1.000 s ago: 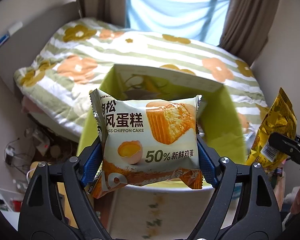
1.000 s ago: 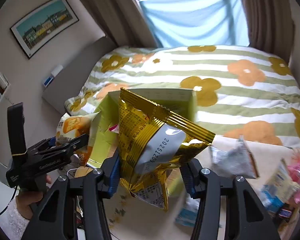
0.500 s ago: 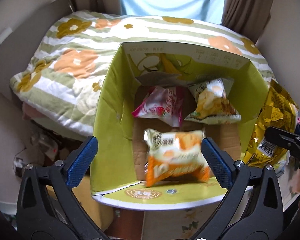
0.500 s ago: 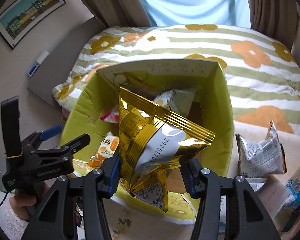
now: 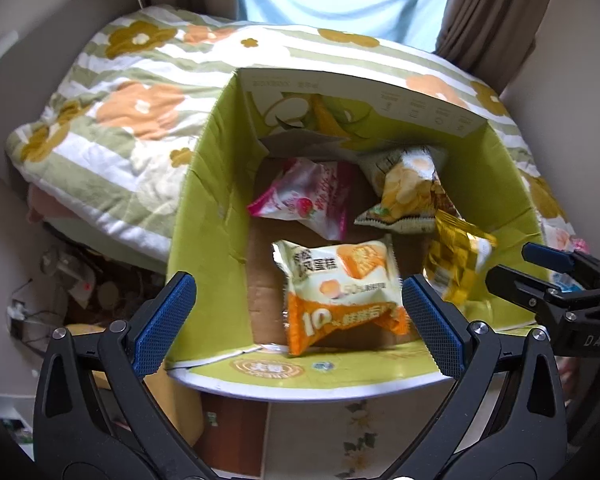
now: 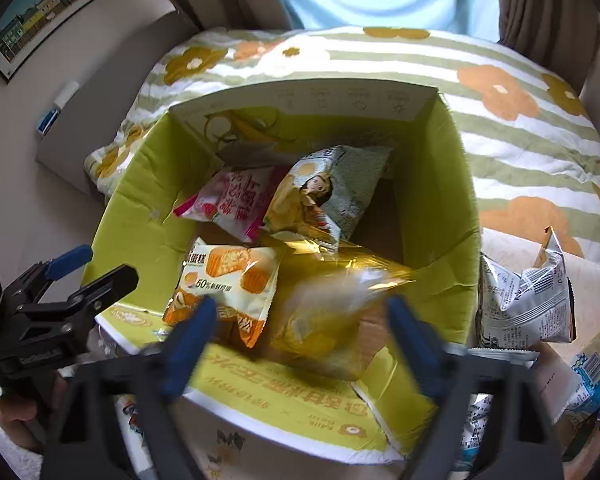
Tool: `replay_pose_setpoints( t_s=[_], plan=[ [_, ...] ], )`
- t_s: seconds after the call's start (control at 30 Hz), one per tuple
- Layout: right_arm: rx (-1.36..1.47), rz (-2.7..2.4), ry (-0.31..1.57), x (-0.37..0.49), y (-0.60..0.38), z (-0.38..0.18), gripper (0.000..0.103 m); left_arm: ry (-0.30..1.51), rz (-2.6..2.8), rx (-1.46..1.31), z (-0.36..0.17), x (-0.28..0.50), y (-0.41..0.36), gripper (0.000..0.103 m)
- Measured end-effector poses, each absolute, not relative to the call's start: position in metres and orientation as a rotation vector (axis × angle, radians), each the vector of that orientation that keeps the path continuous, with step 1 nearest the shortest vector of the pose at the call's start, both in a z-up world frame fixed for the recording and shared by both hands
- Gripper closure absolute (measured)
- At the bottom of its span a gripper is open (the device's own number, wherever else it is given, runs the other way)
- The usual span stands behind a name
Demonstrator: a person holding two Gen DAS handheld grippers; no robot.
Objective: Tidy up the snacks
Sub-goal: 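Carry both packets over the yellow box and release them inside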
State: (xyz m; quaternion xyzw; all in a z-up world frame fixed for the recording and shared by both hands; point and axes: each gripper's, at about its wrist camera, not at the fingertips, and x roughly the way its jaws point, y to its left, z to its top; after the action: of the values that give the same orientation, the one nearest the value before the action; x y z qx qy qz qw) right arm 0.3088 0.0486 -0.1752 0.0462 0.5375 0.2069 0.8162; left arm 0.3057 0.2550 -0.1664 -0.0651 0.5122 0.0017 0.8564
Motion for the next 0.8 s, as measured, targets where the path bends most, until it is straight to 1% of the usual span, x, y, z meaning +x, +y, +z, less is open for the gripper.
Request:
replay_pose_setpoints(
  t_s=[0.23, 0.5, 0.8],
  plan=[
    [0.152, 0.436, 1.125, 0.299, 0.042, -0.177, 0.007, 1.066, 0.006, -0.173, -0.160, 0.296, 0.259, 0.001],
    [0.148, 0.452, 1.081, 0.290, 0.041, -0.158, 0.007, 1.032, -0.018, -0.169, -0.141, 0.286, 0.257, 0.001],
    [0.153, 0.425, 1.033, 0.271, 0.020, -0.130, 0.007, 1.003, -0.107, -0.166, -0.125, 0.282, 0.230, 0.001]
  ],
)
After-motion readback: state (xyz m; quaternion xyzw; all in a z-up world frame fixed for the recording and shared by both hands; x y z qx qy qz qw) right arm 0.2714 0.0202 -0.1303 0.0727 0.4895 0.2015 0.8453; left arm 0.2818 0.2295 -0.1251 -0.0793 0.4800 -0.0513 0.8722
